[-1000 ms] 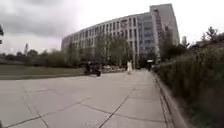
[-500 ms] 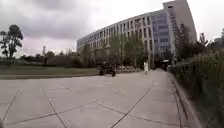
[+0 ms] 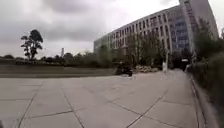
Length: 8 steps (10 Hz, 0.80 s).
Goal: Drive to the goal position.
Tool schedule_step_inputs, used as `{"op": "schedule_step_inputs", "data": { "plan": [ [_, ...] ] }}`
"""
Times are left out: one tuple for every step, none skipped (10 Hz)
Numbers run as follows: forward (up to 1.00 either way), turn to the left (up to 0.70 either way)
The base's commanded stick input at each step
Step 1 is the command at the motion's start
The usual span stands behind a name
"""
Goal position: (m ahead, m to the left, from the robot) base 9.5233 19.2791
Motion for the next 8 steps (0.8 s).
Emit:
{"op": "schedule_step_inputs", "data": {
  "plan": [
    [0.0,0.7],
    [0.0,0.7],
    [0.0,0.7],
    [0.0,0.7],
    [0.0,0.7],
    [0.0,0.7],
    [0.0,0.7],
    [0.0,0.7]
  ]
}}
